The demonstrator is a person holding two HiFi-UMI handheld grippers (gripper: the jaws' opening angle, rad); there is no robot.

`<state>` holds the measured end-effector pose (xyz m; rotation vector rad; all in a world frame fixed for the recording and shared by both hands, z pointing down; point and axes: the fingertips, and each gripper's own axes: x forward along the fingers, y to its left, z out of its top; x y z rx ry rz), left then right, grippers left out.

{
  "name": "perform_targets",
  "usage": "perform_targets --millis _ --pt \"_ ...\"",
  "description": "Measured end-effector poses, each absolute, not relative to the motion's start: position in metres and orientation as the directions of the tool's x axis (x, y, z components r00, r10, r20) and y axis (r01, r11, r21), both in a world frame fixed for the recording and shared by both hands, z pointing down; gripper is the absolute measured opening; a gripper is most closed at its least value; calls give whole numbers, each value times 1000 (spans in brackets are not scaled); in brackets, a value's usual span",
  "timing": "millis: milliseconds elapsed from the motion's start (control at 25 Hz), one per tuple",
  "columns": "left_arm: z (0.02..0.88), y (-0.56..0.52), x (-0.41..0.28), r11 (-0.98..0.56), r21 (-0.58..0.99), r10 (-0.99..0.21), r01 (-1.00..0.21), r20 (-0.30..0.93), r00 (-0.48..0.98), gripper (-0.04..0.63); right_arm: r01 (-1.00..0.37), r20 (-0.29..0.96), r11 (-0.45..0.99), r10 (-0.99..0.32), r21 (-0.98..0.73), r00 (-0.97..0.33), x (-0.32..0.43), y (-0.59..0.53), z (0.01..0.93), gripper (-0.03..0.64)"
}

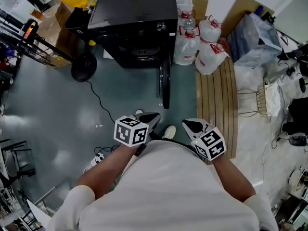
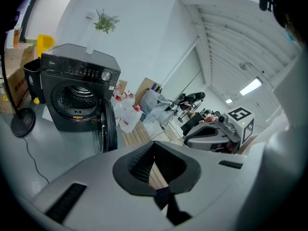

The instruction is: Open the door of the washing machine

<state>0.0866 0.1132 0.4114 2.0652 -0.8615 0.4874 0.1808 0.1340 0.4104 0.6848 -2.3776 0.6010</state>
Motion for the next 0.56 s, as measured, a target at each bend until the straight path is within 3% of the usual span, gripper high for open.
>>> perform_targets --millis 560 --pt "418 107 82 -411 546 -409 -730 605 683 17 -584 653 771 -309 -253 -691 179 131 423 8"
